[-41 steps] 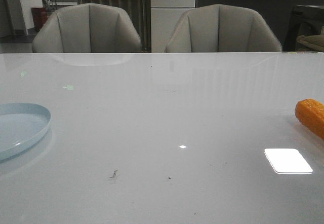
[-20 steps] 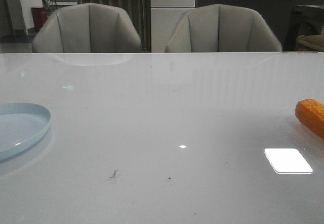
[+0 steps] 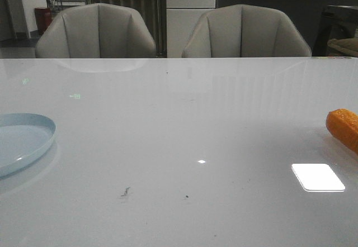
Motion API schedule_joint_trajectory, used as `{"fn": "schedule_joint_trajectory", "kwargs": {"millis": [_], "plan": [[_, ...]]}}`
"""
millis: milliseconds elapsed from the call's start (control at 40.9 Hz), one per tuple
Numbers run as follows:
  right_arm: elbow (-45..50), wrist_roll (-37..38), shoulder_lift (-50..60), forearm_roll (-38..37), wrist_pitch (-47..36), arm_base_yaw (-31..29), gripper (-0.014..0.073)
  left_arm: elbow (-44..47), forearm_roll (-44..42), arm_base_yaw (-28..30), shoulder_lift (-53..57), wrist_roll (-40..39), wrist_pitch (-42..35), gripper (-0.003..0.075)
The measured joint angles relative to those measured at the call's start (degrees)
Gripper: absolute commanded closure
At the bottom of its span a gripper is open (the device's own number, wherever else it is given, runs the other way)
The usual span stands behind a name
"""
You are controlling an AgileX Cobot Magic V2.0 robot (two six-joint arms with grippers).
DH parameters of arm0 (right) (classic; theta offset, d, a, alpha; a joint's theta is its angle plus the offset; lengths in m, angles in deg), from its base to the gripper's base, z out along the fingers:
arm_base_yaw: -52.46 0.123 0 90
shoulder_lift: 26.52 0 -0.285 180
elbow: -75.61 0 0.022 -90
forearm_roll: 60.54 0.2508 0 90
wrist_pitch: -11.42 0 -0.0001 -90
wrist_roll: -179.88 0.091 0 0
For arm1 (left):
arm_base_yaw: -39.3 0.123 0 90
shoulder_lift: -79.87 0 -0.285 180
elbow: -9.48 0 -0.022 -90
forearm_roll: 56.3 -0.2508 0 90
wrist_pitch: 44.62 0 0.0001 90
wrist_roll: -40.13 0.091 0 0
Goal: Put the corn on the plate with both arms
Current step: 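Lower the left gripper to the rim of the light blue plate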
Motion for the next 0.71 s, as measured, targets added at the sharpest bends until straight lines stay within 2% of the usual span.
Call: {"fn": "schedule_joint_trajectory", "kwargs": {"millis": [416, 514, 661, 710], "plan": [[0.00, 0.00, 0.00, 0.00, 0.00, 0.00, 0.0030, -2.29, 0.00, 0.00, -6.50, 0.00, -1.41, 0.0211], [0.00, 0.00, 0.00, 0.00, 0.00, 0.00, 0.0030, -2.29, 0.00, 0.00, -6.81, 0.00, -1.41, 0.0327], [0.00, 0.00, 0.00, 0.00, 0.00, 0.00, 0.0030, -2.29, 0.00, 0.00, -6.81, 0.00, -1.62, 0.0631], [0.00, 0.00, 0.00, 0.00, 0.00, 0.00, 0.0030, -2.29, 0.00, 0.00, -6.81, 0.00, -1.80, 0.0617]]}}
